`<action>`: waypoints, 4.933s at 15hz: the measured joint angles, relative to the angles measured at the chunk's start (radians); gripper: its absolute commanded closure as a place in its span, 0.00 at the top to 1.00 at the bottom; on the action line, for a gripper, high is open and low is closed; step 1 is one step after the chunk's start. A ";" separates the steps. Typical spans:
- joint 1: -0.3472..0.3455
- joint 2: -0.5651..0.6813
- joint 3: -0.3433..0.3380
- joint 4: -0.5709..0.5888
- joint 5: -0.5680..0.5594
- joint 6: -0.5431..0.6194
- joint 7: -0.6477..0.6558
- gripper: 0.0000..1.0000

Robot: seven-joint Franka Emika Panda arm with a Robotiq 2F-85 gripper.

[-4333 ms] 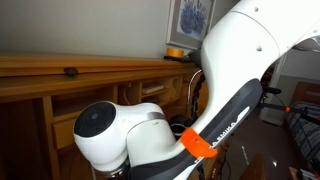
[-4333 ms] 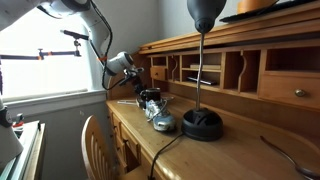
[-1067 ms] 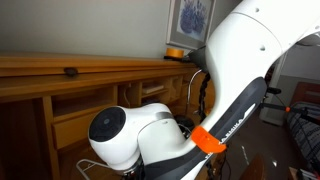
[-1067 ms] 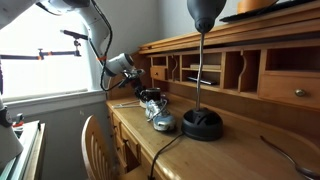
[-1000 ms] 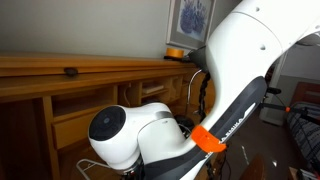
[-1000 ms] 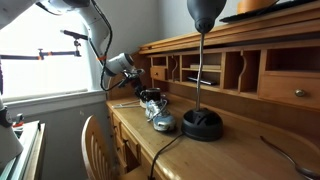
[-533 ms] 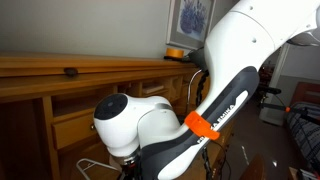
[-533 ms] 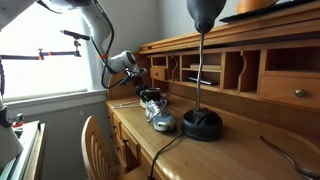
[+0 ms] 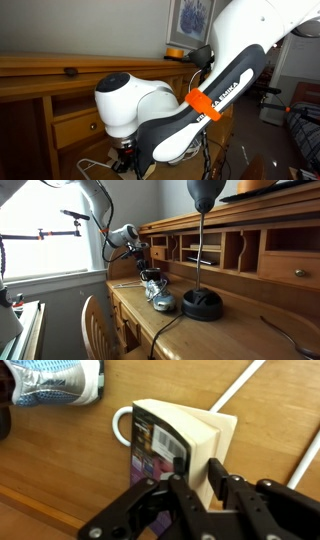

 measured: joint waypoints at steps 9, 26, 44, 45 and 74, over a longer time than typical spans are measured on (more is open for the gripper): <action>0.004 -0.149 0.009 -0.094 0.017 0.000 0.000 0.64; 0.030 -0.004 -0.061 -0.147 -0.152 0.231 0.063 1.00; 0.038 0.011 -0.108 -0.120 -0.173 0.205 0.080 1.00; 0.039 0.008 -0.108 -0.120 -0.173 0.196 0.080 1.00; 0.033 -0.033 -0.107 -0.120 -0.236 0.076 0.080 1.00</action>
